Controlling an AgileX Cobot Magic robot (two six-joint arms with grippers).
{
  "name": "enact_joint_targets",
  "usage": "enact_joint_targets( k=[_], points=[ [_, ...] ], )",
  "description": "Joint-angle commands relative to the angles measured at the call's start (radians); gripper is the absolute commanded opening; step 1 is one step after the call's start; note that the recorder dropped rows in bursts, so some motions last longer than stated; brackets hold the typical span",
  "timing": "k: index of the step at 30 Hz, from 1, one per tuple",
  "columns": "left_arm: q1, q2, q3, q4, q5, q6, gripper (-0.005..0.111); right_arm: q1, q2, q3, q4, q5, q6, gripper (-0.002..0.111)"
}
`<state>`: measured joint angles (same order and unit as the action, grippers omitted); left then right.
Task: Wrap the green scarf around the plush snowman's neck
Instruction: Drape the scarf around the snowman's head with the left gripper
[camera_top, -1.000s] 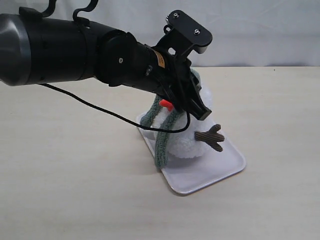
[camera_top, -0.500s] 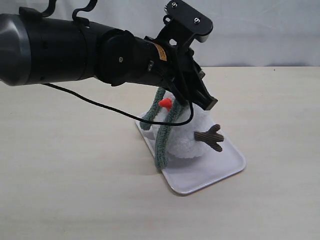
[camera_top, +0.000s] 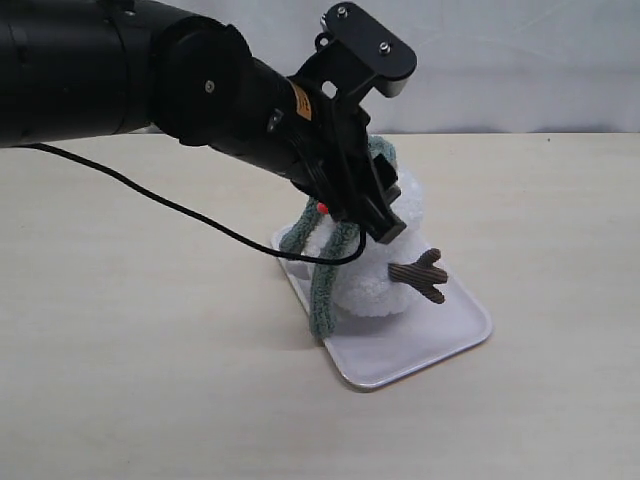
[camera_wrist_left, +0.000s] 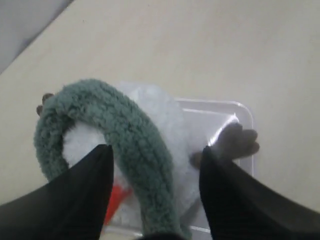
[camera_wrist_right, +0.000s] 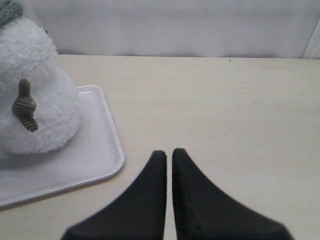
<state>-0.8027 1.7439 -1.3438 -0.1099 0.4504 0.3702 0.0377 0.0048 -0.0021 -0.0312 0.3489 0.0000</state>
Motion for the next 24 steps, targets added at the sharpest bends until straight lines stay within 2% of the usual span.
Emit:
enact_joint_targets(
  k=[1, 18, 21, 24],
  points=[
    [-0.001, 0.006, -0.007, 0.031, 0.094, 0.003, 0.051, -0.002, -0.005, 0.002, 0.002, -0.004, 0.0, 0.004],
    [-0.001, 0.087, -0.007, 0.053, 0.078, 0.003, 0.05, -0.002, -0.005, 0.002, 0.002, -0.004, 0.0, 0.004],
    [-0.001, 0.088, -0.007, 0.053, 0.055, 0.003, 0.038, -0.002, -0.005, 0.002, 0.002, -0.004, 0.0, 0.004],
    [-0.001, 0.088, -0.007, 0.053, 0.033, 0.003, 0.021, -0.002, -0.005, 0.002, 0.002, -0.004, 0.0, 0.004]
  ],
)
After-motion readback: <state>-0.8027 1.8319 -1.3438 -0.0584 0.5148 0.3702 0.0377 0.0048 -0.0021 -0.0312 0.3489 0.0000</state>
